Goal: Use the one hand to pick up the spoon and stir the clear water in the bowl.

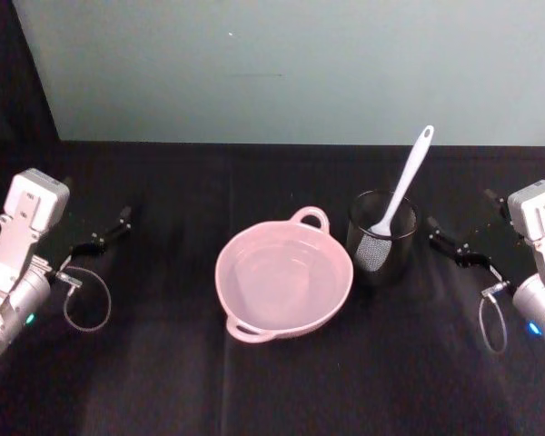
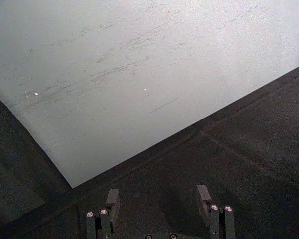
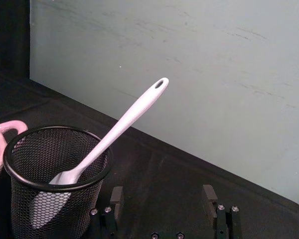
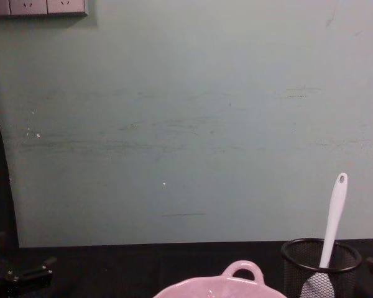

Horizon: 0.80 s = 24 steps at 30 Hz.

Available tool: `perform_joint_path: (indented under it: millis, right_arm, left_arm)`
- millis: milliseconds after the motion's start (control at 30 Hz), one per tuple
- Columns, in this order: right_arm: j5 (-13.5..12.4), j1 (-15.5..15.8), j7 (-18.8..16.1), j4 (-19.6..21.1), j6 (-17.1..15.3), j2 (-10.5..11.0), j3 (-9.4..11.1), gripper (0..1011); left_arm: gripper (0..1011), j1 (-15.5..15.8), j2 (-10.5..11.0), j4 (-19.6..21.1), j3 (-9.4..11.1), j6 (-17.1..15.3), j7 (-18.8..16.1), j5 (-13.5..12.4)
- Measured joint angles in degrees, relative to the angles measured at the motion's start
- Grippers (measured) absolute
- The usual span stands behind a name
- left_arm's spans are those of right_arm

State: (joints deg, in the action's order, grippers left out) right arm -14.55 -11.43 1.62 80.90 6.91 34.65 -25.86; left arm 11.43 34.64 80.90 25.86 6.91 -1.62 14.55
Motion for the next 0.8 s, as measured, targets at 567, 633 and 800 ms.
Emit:
perform_joint_path:
  millis: [567, 633, 800]
  right_arm:
    - [0.0, 0.0, 0.0, 0.0, 0.0, 0.0, 0.0, 1004]
    - [0.0, 0.0, 0.0, 0.0, 0.0, 0.0, 0.0, 1004]
    - [0.0, 0.0, 0.0, 0.0, 0.0, 0.0, 0.0, 1004]
  left_arm:
    - [1011, 0.0, 0.0, 0.0, 0.0, 0.0, 0.0, 0.0]
    - [1011, 0.0, 0.0, 0.0, 0.0, 0.0, 0.0, 0.0]
    - [1011, 0.0, 0.0, 0.0, 0.0, 0.0, 0.0, 0.0]
